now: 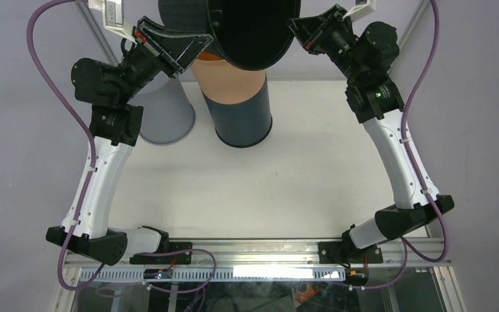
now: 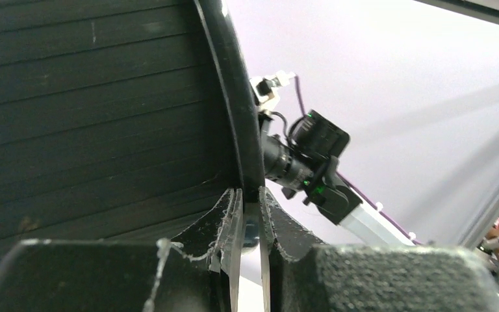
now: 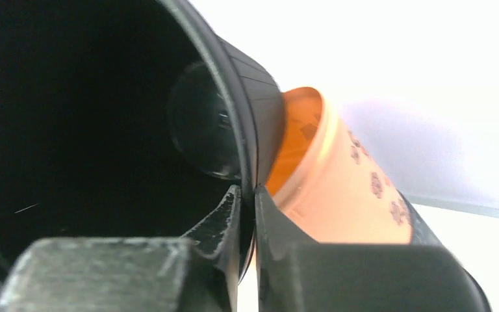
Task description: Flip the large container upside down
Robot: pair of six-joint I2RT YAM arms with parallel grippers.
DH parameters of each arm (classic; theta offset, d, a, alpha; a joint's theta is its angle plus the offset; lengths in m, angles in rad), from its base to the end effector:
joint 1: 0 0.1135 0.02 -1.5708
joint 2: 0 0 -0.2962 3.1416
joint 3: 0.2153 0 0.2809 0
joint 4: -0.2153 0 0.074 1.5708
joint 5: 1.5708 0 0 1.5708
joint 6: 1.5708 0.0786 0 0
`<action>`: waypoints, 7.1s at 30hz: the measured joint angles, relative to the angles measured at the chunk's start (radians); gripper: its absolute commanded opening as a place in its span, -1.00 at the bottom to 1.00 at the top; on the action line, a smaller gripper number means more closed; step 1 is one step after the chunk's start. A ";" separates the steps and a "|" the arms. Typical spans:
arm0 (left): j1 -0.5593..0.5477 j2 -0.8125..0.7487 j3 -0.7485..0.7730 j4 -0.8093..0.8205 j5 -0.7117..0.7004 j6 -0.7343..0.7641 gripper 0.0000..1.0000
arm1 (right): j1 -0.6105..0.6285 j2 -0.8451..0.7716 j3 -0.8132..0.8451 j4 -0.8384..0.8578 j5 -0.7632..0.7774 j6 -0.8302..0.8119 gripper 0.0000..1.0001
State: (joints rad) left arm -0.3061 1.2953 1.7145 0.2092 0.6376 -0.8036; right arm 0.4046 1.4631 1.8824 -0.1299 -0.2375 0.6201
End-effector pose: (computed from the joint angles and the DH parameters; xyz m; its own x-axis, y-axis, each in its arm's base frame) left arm 0.2497 -0.1280 0.6457 -0.1158 -0.5700 -0.8134 0.8903 0.3036 -0.3394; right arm 0.3223 0.1581 0.6174 -0.1293 0.5590 -0.8190 -0.6325 0.5896 0.5023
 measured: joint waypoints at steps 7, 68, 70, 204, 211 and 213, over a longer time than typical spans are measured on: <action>-0.016 -0.014 -0.033 0.026 0.050 -0.009 -1.00 | 0.016 0.048 0.032 -0.083 0.033 0.018 -1.00; 0.138 -0.002 0.289 -0.695 -0.597 0.390 0.98 | 0.051 -0.273 -0.542 0.346 0.196 0.092 -1.00; 0.235 0.024 0.291 -0.696 -0.517 0.363 0.97 | 0.052 -0.273 -0.544 0.346 0.196 0.093 -1.00; -0.847 0.101 -0.286 0.796 -1.824 1.703 -1.00 | 0.431 -0.356 -0.474 0.134 0.608 -0.181 0.91; -0.848 0.208 -0.221 0.922 -1.812 1.769 -1.00 | 0.428 -0.473 -0.552 0.085 0.595 -0.226 0.97; -0.855 0.242 -0.204 0.941 -1.800 1.774 -1.00 | 0.427 -0.521 -0.573 0.061 0.593 -0.241 0.99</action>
State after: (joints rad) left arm -1.1606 1.5372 1.5105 1.1503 -1.1622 0.9703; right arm 0.8318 0.9424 1.3098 -0.0685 0.3553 0.3786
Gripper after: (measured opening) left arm 0.055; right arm 0.983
